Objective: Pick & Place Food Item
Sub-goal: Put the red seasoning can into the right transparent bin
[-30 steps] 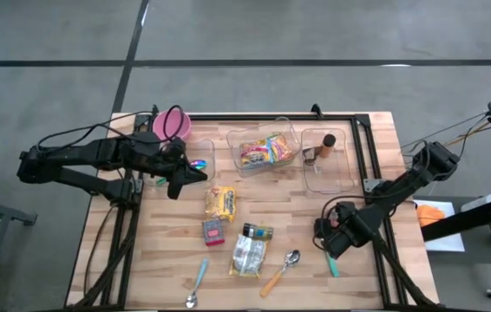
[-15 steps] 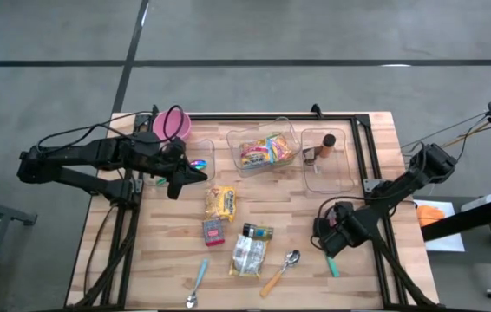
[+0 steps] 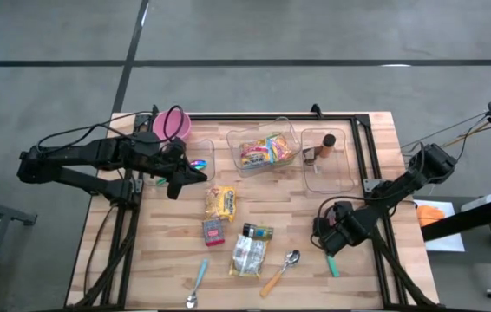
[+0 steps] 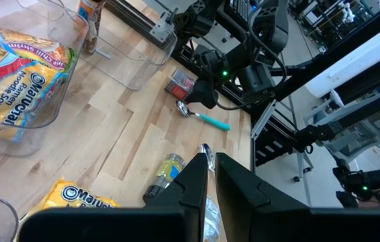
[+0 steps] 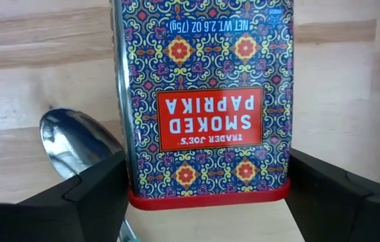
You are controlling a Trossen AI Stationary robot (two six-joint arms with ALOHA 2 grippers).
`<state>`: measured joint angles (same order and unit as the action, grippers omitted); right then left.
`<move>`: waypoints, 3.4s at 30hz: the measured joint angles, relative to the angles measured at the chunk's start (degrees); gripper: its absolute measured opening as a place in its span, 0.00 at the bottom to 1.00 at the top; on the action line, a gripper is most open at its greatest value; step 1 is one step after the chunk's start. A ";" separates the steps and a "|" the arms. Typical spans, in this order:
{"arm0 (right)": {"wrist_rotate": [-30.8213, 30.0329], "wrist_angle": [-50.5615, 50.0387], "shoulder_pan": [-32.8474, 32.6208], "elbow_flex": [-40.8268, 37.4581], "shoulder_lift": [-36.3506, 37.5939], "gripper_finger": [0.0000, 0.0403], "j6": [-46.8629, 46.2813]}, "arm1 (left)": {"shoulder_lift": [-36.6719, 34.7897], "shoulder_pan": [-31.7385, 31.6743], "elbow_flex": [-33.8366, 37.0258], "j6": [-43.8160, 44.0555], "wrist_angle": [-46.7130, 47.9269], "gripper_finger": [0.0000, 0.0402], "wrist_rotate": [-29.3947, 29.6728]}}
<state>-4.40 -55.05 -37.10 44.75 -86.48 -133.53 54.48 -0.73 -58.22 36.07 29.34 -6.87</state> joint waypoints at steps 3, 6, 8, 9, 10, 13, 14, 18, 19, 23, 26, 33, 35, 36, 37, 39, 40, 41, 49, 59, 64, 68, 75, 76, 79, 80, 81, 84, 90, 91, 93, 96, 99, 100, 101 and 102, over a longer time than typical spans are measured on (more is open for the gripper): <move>-0.40 -0.04 0.00 -0.02 0.00 0.77 0.20 | 0.00 0.00 0.00 0.00 0.00 0.10 0.00; -0.51 0.00 0.00 -0.02 0.00 0.76 0.33 | 0.01 0.00 0.00 -0.02 0.00 0.10 -0.02; -0.47 0.03 -0.02 0.05 0.00 0.76 0.68 | 0.02 0.00 0.00 -0.02 0.01 0.10 -0.23; -0.46 0.08 -0.02 0.19 -0.01 0.76 1.17 | 0.01 0.00 0.00 -0.02 0.01 0.10 -0.25; -0.41 0.22 -0.02 0.45 -0.03 0.76 1.96 | 0.01 0.00 0.00 -0.04 0.01 0.10 -0.39; -0.31 0.18 -0.02 1.83 0.04 0.76 5.46 | 0.01 0.00 0.00 -0.07 0.00 0.10 -1.17; -0.31 -0.11 -0.02 2.42 0.08 0.76 7.06 | 0.02 0.00 0.00 -0.09 0.00 0.10 -1.33; -0.34 -3.68 -0.02 5.48 0.11 0.76 12.44 | 0.00 0.00 0.00 -0.13 0.01 0.10 -1.57; -0.42 -5.26 -0.02 6.55 0.11 0.76 13.74 | 0.00 0.00 0.00 -0.15 0.02 0.10 -1.61; -1.56 -11.59 -0.02 12.28 0.11 0.76 22.23 | 0.01 -0.03 0.00 0.83 0.04 0.10 -1.75; -3.79 -16.29 -0.02 17.87 0.11 0.76 30.39 | 0.11 -0.35 0.00 4.66 0.02 0.10 -1.75; -13.03 -27.70 0.00 31.98 0.11 0.76 44.97 | 0.15 -2.62 0.00 14.32 0.02 0.10 -1.95; -15.26 -30.65 0.26 35.16 0.15 0.76 48.58 | 0.23 -3.28 0.00 17.70 -0.09 0.10 -1.95; -15.89 -31.55 0.68 36.60 0.15 0.76 50.70 | 0.66 -3.62 -0.01 18.56 -0.58 0.10 -1.99; -16.45 -31.88 1.08 37.80 0.15 0.76 53.07 | 1.09 -3.98 -0.02 19.01 -1.30 0.10 -2.46; -16.70 -31.98 2.48 39.91 0.08 0.76 58.87 | 2.71 -4.68 0.00 19.84 -2.70 0.10 -4.64; -16.73 -31.99 3.31 41.13 -0.24 0.76 61.85 | 3.73 -4.96 -0.02 19.91 -4.14 0.10 -6.19; -16.79 -31.96 4.17 42.42 -0.64 0.76 64.82 | 4.87 -5.13 -0.04 19.96 -5.43 0.10 -7.85; -16.77 -32.26 9.62 55.26 -8.24 0.76 91.35 | 13.95 -5.84 -1.08 22.06 -16.05 0.10 -14.34; -18.18 -34.98 11.18 74.06 -20.42 0.76 118.53 | 22.34 -7.72 -8.79 19.33 -16.53 0.41 -26.78; -18.14 -34.99 11.72 81.55 -24.37 0.76 130.13 | 27.40 -8.14 -11.66 18.34 -12.15 0.58 -44.90; -18.14 -34.98 12.54 85.67 -26.69 0.76 134.82 | 30.15 -8.00 -12.62 18.69 -11.82 0.63 -48.25; -18.01 -34.97 13.29 88.43 -28.76 0.76 138.74 | 32.82 -8.00 -13.85 19.45 -12.04 0.64 -47.50; -18.00 -34.99 13.29 88.43 -28.76 0.76 138.91 | 33.00 -8.00 -13.90 19.26 -12.45 0.64 -47.04; -17.90 -35.00 13.31 88.43 -28.76 0.76 139.14 | 33.83 -8.00 -13.87 17.95 -12.39 0.64 -46.28; -17.86 -34.91 13.27 88.43 -28.72 0.76 139.14 | 34.24 -8.01 -13.88 17.49 -12.33 0.64 -46.23; -17.72 -34.76 13.27 88.43 -28.72 0.76 139.14 | 34.54 -8.00 -13.88 17.03 -12.34 0.64 -46.13; -17.60 -34.69 13.29 88.52 -28.76 0.76 139.16 | 34.99 -7.89 -13.88 16.58 -12.74 0.64 -46.13; -16.41 -34.63 13.31 88.39 -28.76 0.76 138.68 | 35.04 -7.89 -13.88 16.72 -13.80 0.64 -47.78; -16.42 -34.61 13.31 88.39 -28.76 0.76 138.69 | 35.04 -7.89 -13.88 16.97 -14.08 0.64 -47.93; -16.42 -34.58 13.31 88.39 -28.76 0.76 138.72 | 35.06 -7.87 -13.88 17.71 -14.59 0.64 -48.30; -16.42 -34.46 13.38 88.39 -28.76 0.76 138.63 | 35.27 -7.51 -13.88 17.77 -14.94 0.64 -48.46; -16.42 -34.37 13.40 88.39 -28.76 0.76 138.49 | 35.34 -7.39 -13.81 17.97 -14.91 0.64 -48.29; -16.42 -34.38 13.40 88.39 -28.76 0.76 138.38 | 35.34 -7.39 -13.85 18.34 -14.95 0.64 -48.27; -16.42 -34.37 13.40 88.39 -28.76 0.76 138.20 | 35.34 -7.39 -13.88 18.38 -14.96 0.64 -48.23; -16.42 -34.37 13.40 88.39 -28.76 0.76 138.06 | 35.34 -7.40 -13.88 18.40 -14.96 0.64 -48.23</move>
<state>-20.82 -89.43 -23.70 133.14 -115.24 4.53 89.82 -8.13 -72.10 54.48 14.39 -55.10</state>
